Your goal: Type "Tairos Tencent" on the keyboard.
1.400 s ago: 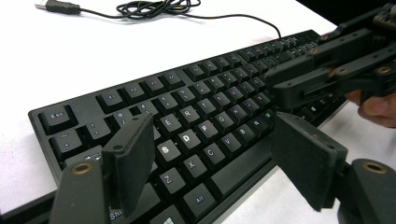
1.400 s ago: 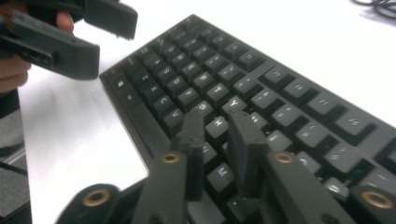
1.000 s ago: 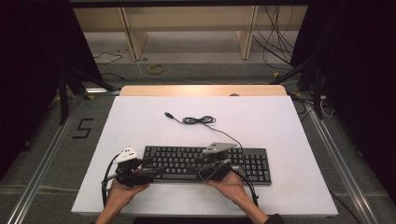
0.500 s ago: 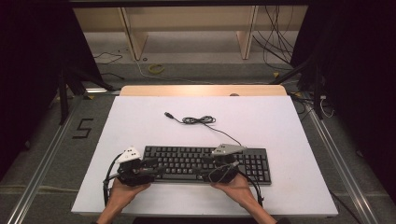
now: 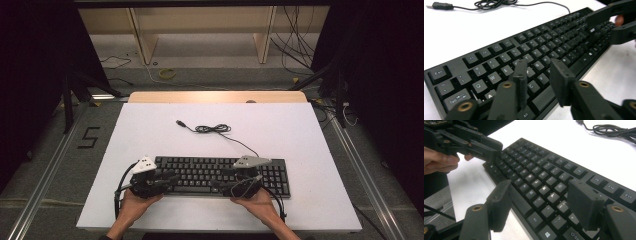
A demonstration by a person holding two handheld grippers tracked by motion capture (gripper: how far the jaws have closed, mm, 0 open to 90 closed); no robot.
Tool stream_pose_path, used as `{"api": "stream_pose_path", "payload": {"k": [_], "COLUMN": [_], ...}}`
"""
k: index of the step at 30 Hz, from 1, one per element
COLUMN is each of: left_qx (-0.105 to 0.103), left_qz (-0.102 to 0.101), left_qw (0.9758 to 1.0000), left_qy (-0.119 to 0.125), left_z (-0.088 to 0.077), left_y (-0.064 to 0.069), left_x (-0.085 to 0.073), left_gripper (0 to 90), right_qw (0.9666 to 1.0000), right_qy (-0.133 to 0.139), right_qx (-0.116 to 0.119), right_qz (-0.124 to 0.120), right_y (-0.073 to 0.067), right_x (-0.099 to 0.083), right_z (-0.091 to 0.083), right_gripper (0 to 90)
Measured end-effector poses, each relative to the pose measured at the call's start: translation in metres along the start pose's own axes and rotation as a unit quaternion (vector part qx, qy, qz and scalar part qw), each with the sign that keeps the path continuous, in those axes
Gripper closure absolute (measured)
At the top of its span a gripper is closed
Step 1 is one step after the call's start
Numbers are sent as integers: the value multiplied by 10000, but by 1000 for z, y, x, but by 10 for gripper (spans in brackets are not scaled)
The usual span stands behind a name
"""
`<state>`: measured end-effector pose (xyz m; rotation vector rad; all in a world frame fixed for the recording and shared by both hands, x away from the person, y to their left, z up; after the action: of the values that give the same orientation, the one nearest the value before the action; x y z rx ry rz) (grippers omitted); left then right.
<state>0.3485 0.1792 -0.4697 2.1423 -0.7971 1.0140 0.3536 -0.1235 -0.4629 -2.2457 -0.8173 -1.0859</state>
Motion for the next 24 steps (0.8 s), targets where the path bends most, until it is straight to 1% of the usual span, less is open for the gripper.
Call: {"api": "stream_pose_path", "payload": {"k": [2,7,8,10,12,15,17,18,20,24], "left_qx": [15,102,102,118,121,101,109,99,86,84], "left_qz": [-37,-63,-63,-46,-71,-39,-28,-30,-31,-31], "left_qw": [10000,9997,9997,9993,9993,9987,9985,9981,9976,9970], "left_qy": [-22,-223,-223,-344,-360,-495,-528,-609,-692,-768], "left_z": [2,7,7,10,11,16,17,20,22,25], "left_y": [-1,-3,-3,-3,-3,-3,-3,-2,-2,-2], "left_x": [1,2,2,2,2,2,2,2,2,1], "left_gripper": [713,806,821,847,866,888,889,889,890,890], "right_qw": [10000,10000,10000,10000,10000,10000,10000,10000,10000,10000], "right_qy": [4,35,36,38,34,36,39,49,61,68], "right_qx": [-11,-21,-21,-23,-26,-23,-11,-9,-8,-7], "right_qz": [11,18,17,14,19,30,29,27,19,22], "right_y": [0,1,1,1,2,1,1,1,1,0], "right_x": [0,-2,-2,-3,-4,-5,-5,-5,-5,-5], "right_z": [-1,-5,-6,-6,-7,-8,-9,-9,-10,-11], "right_gripper": [366,364,364,364,362,358,355,353,349,338]}}
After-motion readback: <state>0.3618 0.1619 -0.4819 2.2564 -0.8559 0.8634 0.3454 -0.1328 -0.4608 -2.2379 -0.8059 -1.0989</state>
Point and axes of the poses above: each handheld gripper's, and its own axes: z roughly forward along the jaws, x roughly out of its top, y roughly to its right, the point moved 1 cm from there along z, roughly forward along the jaws, and after that the axes turned 7 degrees about -x, right-handed, at the moved point
